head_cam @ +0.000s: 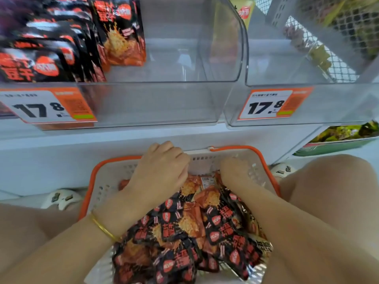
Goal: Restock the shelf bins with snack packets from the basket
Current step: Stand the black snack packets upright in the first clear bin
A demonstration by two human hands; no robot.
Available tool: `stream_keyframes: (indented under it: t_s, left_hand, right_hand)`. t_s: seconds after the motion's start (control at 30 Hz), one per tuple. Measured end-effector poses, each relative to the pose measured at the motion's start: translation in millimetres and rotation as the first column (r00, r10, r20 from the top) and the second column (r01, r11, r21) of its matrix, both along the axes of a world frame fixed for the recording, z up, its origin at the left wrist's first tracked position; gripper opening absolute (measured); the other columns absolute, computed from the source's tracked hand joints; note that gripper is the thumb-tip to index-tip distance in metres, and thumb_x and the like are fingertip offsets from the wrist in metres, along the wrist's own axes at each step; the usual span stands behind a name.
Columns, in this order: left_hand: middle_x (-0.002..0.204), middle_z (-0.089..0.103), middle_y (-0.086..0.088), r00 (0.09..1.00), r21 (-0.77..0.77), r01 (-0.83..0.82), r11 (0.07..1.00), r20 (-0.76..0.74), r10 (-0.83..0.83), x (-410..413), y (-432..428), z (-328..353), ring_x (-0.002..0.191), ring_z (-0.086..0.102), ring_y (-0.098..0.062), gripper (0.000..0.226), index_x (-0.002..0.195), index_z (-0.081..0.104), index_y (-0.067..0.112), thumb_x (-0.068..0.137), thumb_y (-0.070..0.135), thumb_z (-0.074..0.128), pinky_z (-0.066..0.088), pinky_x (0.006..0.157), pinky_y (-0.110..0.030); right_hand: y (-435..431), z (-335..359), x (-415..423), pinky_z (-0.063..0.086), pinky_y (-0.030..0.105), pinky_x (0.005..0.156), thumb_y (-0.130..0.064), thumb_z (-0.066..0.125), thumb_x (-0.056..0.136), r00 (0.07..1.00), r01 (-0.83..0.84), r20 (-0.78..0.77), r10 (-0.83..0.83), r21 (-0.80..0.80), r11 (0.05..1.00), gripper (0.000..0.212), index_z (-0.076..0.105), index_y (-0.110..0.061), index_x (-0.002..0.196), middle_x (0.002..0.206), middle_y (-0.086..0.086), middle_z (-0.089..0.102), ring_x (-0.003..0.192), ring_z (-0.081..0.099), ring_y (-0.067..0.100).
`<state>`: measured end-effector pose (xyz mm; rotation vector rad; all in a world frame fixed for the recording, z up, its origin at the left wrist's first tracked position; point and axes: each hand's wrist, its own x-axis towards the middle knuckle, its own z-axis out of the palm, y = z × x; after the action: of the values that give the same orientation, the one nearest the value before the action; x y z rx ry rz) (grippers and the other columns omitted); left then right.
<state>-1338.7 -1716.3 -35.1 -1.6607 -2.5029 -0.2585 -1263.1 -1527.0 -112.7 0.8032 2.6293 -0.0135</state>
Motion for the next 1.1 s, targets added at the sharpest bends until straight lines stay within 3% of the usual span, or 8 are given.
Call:
stream_keyframes:
  t_s: [0.17, 0.3, 0.4, 0.53, 0.7, 0.9, 1.0, 1.1]
  left_hand:
    - [0.117, 0.053, 0.004, 0.985, -0.184, 0.024, 0.983, 0.172, 0.008, 11.2, 3.8, -2.3, 0.11, 0.047, -0.017, 0.049, 0.116, 0.053, 0.019, 0.085, 0.056, 0.048, 0.045, 0.09, -0.036]
    - [0.119, 0.045, -0.003, 0.984, -0.153, 0.025, 0.988, 0.181, 0.003, 20.5, 1.3, -3.1, 0.111, 0.043, -0.022, 0.068, 0.121, 0.046, 0.011, 0.074, 0.055, 0.067, 0.045, 0.088, -0.038]
    - [0.108, 0.053, -0.003, 0.978, 0.014, -0.057, 0.998, 0.199, 0.054, 12.1, -2.7, 17.7, 0.102, 0.052, -0.024, 0.034, 0.11, 0.049, 0.014, 0.084, 0.029, 0.065, 0.044, 0.076, -0.034]
    - [0.095, 0.066, -0.005, 0.688, 0.165, -0.405, 0.899, 0.703, 0.181, -11.4, -15.5, 57.2, 0.09, 0.061, -0.023, 0.03, 0.101, 0.055, 0.018, 0.077, 0.019, 0.074, 0.049, 0.078, -0.036]
    - [0.088, 0.07, 0.0, 0.531, 0.353, -0.498, 0.792, 0.846, -0.043, -16.1, -29.3, 99.1, 0.082, 0.067, -0.011, 0.036, 0.098, 0.057, 0.025, 0.073, 0.011, 0.079, 0.055, 0.08, -0.038]
    - [0.084, 0.063, 0.013, 0.883, 0.688, -0.423, 0.589, 0.459, 0.098, -58.8, -43.6, 149.5, 0.08, 0.059, -0.001, 0.022, 0.11, 0.051, 0.022, 0.089, 0.026, 0.059, 0.046, 0.078, -0.02]
    - [0.103, 0.067, -0.003, 0.904, 0.551, -0.386, 0.74, 0.068, 0.422, -95.3, -48.9, 151.6, 0.102, 0.058, -0.025, 0.038, 0.108, 0.062, 0.016, 0.09, 0.041, 0.04, 0.045, 0.09, -0.039]
    - [0.107, 0.066, -0.007, 0.859, 0.391, -0.452, 0.802, -0.051, 0.509, -110.0, -47.1, 134.0, 0.109, 0.056, -0.029, 0.041, 0.102, 0.066, 0.015, 0.089, 0.043, 0.039, 0.038, 0.098, -0.047]
  right_hand:
    - [-13.9, 55.9, -14.8, 0.05, 0.029, 0.065, -0.001, 0.05, 0.09, 0.955, 0.154, -0.169, -0.243, -0.417, 0.896, 0.022, 0.071, -0.003, 0.095, 0.093, 0.01, 0.069, 0.074, 0.064, 0.021]
    - [-29.3, 92.3, -2.5, 0.056, 0.023, 0.054, 0.007, 0.055, 0.088, 0.761, 0.209, 0.057, -0.646, -0.965, 0.161, 0.014, 0.067, 0.001, 0.091, 0.08, 0.011, 0.069, 0.064, 0.067, 0.016]
    - [-39.6, 104.8, 4.1, 0.056, 0.024, 0.054, -0.011, 0.056, 0.093, 0.722, 0.156, 0.126, -0.68, -0.988, -0.017, 0.015, 0.063, 0.001, 0.101, 0.076, 0.011, 0.068, 0.064, 0.066, 0.018]
    - [-39.9, 117.9, 16.0, 0.054, 0.029, 0.065, -0.058, 0.044, 0.088, 0.767, 0.079, -0.114, -0.632, -0.96, 0.269, 0.058, 0.066, -0.006, 0.103, 0.081, 0.006, 0.069, 0.074, 0.066, 0.021]
    - [-69.1, 152.7, 14.5, 0.043, 0.048, 0.082, -0.03, 0.076, 0.075, 0.815, -0.258, -0.284, -0.505, -0.958, 0.123, 0.034, 0.068, -0.008, 0.099, 0.099, 0.014, 0.064, 0.086, 0.056, 0.029]
    - [-68.9, 246.8, -47.8, 0.059, 0.031, 0.059, -0.016, 0.071, 0.074, 0.663, -0.452, -0.565, -0.491, -0.825, 0.338, 0.014, 0.067, -0.009, 0.085, 0.075, 0.004, 0.068, 0.061, 0.065, 0.013]
    - [-56.1, 258.8, -116.8, 0.06, 0.045, 0.067, -0.007, 0.073, 0.079, 0.613, -0.398, -0.659, -0.436, -0.734, 0.551, 0.02, 0.065, 0.0, 0.096, 0.088, 0.016, 0.067, 0.073, 0.066, 0.024]
    - [-50.4, 233.5, -182.8, 0.055, 0.053, 0.08, -0.007, 0.079, 0.073, 0.72, -0.221, -0.58, -0.38, -0.711, 0.668, 0.042, 0.062, 0.002, 0.11, 0.105, 0.017, 0.067, 0.092, 0.067, 0.031]
